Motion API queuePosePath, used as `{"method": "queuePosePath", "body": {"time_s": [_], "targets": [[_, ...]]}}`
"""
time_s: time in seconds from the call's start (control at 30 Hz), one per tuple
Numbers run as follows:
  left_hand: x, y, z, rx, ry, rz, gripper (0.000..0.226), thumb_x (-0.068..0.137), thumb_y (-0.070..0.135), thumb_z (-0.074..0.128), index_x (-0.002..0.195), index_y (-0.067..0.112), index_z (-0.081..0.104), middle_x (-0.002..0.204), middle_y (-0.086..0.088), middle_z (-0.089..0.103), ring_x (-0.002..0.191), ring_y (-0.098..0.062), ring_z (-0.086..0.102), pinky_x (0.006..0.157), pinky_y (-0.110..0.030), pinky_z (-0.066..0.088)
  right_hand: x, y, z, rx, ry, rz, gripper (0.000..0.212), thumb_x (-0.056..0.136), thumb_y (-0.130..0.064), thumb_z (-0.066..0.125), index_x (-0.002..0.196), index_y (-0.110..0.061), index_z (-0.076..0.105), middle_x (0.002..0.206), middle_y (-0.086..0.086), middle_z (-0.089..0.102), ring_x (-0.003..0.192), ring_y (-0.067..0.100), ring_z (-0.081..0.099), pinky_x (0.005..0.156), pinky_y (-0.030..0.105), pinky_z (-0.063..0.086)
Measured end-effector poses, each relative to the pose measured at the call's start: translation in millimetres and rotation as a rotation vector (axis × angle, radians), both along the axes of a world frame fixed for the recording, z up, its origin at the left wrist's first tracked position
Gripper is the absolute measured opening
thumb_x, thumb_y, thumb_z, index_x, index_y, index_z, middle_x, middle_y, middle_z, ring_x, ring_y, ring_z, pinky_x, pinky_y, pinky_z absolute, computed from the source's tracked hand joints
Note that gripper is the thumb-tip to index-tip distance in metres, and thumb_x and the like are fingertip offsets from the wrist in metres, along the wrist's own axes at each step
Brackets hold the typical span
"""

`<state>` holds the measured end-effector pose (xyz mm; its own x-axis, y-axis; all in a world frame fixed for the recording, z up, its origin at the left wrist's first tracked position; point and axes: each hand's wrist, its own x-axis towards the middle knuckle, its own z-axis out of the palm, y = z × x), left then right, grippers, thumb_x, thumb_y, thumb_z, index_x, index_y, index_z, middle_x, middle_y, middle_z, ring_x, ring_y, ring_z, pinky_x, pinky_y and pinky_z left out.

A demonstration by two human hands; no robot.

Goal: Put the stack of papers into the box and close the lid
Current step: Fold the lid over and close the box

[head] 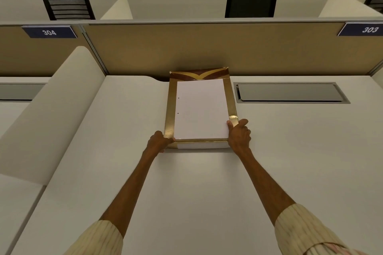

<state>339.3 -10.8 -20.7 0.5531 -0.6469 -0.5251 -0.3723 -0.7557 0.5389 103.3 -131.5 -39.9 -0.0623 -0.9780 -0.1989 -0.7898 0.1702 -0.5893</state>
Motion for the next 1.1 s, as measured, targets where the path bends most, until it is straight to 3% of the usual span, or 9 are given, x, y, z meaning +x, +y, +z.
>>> {"method": "queuePosePath", "body": {"time_s": [0.17, 0.3, 0.37, 0.5, 0.67, 0.77, 0.83, 0.97, 1.1], "targets": [[11.7, -0.4, 3.9, 0.158, -0.031, -0.119, 0.038, 0.084, 0.020, 0.072, 0.109, 0.003, 0.050, 0.097, -0.017, 0.064, 0.081, -0.027, 0.065, 0.065, -0.027, 0.053, -5.0, 21.8, -15.8, -0.074, 0.009, -0.015, 0.050, 0.099, -0.043, 0.042, 0.126, -0.001, 0.036, 0.120, 0.024, 0.058, 0.112, 0.038, 0.055, 0.090, 0.047, 0.048], [19.2, -2.1, 6.0, 0.240, 0.062, -0.123, 0.046, 0.084, 0.015, 0.074, 0.118, -0.001, 0.047, 0.125, -0.023, 0.064, 0.110, -0.030, 0.066, 0.089, -0.035, 0.054, -12.4, 36.4, -23.7, -0.195, 0.041, -0.001, 0.044, 0.100, -0.036, 0.043, 0.122, 0.001, 0.043, 0.117, 0.021, 0.054, 0.104, 0.036, 0.058, 0.080, 0.044, 0.051], [23.0, -5.5, 5.3, 0.182, 0.111, -0.103, 0.043, 0.081, 0.011, 0.077, 0.112, 0.000, 0.049, 0.127, -0.024, 0.062, 0.109, -0.030, 0.064, 0.089, -0.037, 0.053, -14.6, 34.0, -22.5, -0.229, 0.077, 0.024, 0.044, 0.099, -0.036, 0.045, 0.123, 0.001, 0.045, 0.119, 0.019, 0.053, 0.105, 0.034, 0.057, 0.079, 0.044, 0.051], [25.3, -18.2, 4.7, -0.121, 0.188, -0.015, 0.072, 0.080, 0.023, 0.078, 0.139, -0.001, 0.044, 0.137, -0.020, 0.053, 0.121, -0.035, 0.055, 0.093, -0.039, 0.050, -12.7, 13.6, -14.4, -0.180, -0.066, 0.063, 0.049, 0.097, -0.040, 0.048, 0.128, -0.003, 0.042, 0.126, 0.019, 0.051, 0.113, 0.034, 0.054, 0.089, 0.047, 0.051], [23.8, -53.1, -0.2, -0.355, 0.052, 0.067, 0.035, 0.088, 0.027, 0.068, 0.109, 0.000, 0.064, 0.111, -0.021, 0.068, 0.101, -0.034, 0.065, 0.083, -0.037, 0.051, -4.1, -35.3, -0.6, -0.086, -0.244, 0.037, 0.045, 0.098, -0.038, 0.049, 0.123, -0.001, 0.049, 0.126, 0.019, 0.055, 0.111, 0.033, 0.057, 0.090, 0.038, 0.049], [25.9, -75.2, 0.2, -0.390, -0.050, 0.089, 0.028, 0.091, 0.023, 0.061, 0.105, -0.001, 0.066, 0.100, -0.013, 0.067, 0.090, -0.029, 0.063, 0.078, -0.035, 0.052, 8.9, -66.8, 6.7, -0.075, -0.333, -0.024, 0.040, 0.098, -0.033, 0.048, 0.106, 0.004, 0.063, 0.105, 0.023, 0.067, 0.093, 0.033, 0.065, 0.075, 0.033, 0.049], [29.9, -91.3, -1.6, -0.404, -0.094, 0.090, 0.020, 0.094, 0.016, 0.055, 0.102, 0.002, 0.066, 0.097, -0.013, 0.066, 0.090, -0.030, 0.063, 0.075, -0.028, 0.050, 19.0, -85.6, 10.0, -0.051, -0.333, -0.078, 0.039, 0.098, -0.030, 0.047, 0.106, 0.002, 0.067, 0.104, 0.020, 0.071, 0.094, 0.031, 0.067, 0.079, 0.035, 0.052], [42.9, -124.2, -0.8, -0.392, -0.124, 0.148, 0.033, 0.100, 0.017, 0.045, 0.121, -0.001, 0.064, 0.123, -0.019, 0.066, 0.111, -0.036, 0.064, 0.101, -0.042, 0.051, 35.3, -115.6, 11.0, -0.009, -0.303, -0.201, 0.041, 0.097, -0.034, 0.049, 0.112, 0.000, 0.067, 0.110, 0.018, 0.071, 0.102, 0.033, 0.068, 0.089, 0.040, 0.054], [52.8, -151.2, -1.7, -0.401, -0.144, 0.190, 0.033, 0.099, 0.023, 0.049, 0.119, 0.002, 0.066, 0.122, -0.016, 0.068, 0.110, -0.035, 0.065, 0.099, -0.043, 0.050, 41.2, -135.4, 10.4, 0.056, -0.260, -0.338, 0.049, 0.093, -0.044, 0.056, 0.114, 0.000, 0.064, 0.113, 0.017, 0.070, 0.102, 0.033, 0.068, 0.090, 0.041, 0.055]]}}
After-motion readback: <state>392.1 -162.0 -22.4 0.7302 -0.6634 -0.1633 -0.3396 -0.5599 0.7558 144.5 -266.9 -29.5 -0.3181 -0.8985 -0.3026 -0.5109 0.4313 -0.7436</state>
